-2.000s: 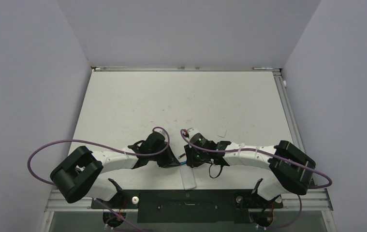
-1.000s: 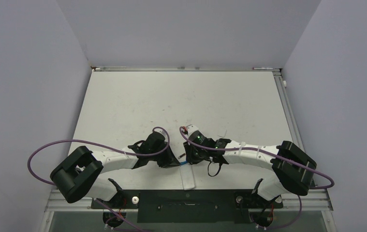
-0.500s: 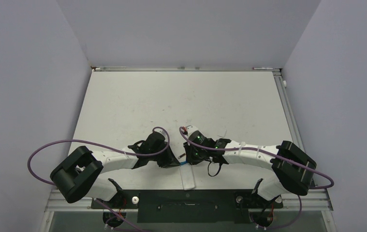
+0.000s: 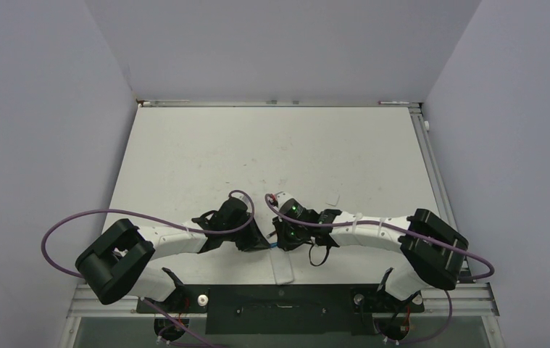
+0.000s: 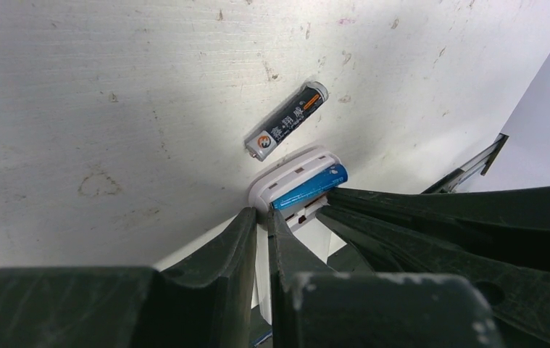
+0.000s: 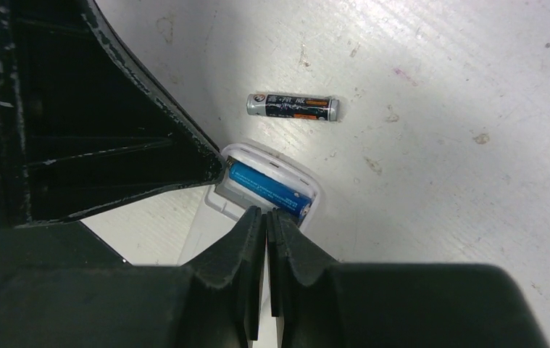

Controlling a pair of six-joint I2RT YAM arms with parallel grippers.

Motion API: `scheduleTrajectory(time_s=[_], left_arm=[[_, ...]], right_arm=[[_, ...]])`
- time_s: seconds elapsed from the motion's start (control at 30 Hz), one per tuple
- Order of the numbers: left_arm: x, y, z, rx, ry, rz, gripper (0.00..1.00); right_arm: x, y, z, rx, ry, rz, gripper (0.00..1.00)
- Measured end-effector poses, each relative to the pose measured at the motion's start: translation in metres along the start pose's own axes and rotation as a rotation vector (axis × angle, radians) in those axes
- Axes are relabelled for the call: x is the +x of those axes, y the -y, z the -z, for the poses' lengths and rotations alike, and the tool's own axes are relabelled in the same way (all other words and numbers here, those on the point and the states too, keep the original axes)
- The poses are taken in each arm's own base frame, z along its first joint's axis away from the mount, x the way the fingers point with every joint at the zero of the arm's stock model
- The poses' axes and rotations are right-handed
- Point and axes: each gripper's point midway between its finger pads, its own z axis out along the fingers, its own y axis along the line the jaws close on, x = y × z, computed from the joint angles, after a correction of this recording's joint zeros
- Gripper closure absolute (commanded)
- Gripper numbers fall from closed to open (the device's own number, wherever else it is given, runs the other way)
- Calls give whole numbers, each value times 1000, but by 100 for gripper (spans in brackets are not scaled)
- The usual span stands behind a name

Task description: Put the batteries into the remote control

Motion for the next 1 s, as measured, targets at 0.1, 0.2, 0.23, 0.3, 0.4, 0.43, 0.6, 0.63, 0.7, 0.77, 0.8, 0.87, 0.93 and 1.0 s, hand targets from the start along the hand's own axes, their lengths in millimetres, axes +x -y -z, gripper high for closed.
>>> scheduleTrajectory(time_s=[0.1,0.2,0.23,0.3,0.4,0.43,0.6,0.63,0.7,0.77,0.8,0.87,0.93,1.0], left_arm=[[0,0,0,1,0,0,93],[0,0,0,2,0,-1,93],[0,0,0,1,0,-1,93],[0,0,0,1,0,-2,93],[0,0,0,1,0,-2,93],[0,0,0,1,0,-2,93],[0,0,0,1,0,-2,93],[0,0,0,1,0,-2,93],[0,0,0,0,0,-2,93],[0,0,0,0,0,-2,93],[0,0,0,0,0,-2,93],[0,0,0,0,0,-2,93],[0,0,0,0,0,-2,93],[0,0,0,0,0,-2,93]], right_arm=[[5,1,-4,2,-20,0,91],[6,0,-7,2,-24,2,91],[5,0,-7,2,-23,1,91],[5,-1,-7,2,-23,0,91],[5,-1,-7,3,-24,0,91],[5,-1,-7,4,-24,0,91],[2,-1,-3,9,-22,1,91],[1,-2,-2,8,-20,1,91],[-1,-2,2,7,-10,2,90],[-5,-4,6,7,2,3,87],[-7,-4,8,6,7,3,83],[-14,-6,12,4,28,7,80],[-19,-7,16,7,44,13,78],[-23,-7,19,14,54,19,76]])
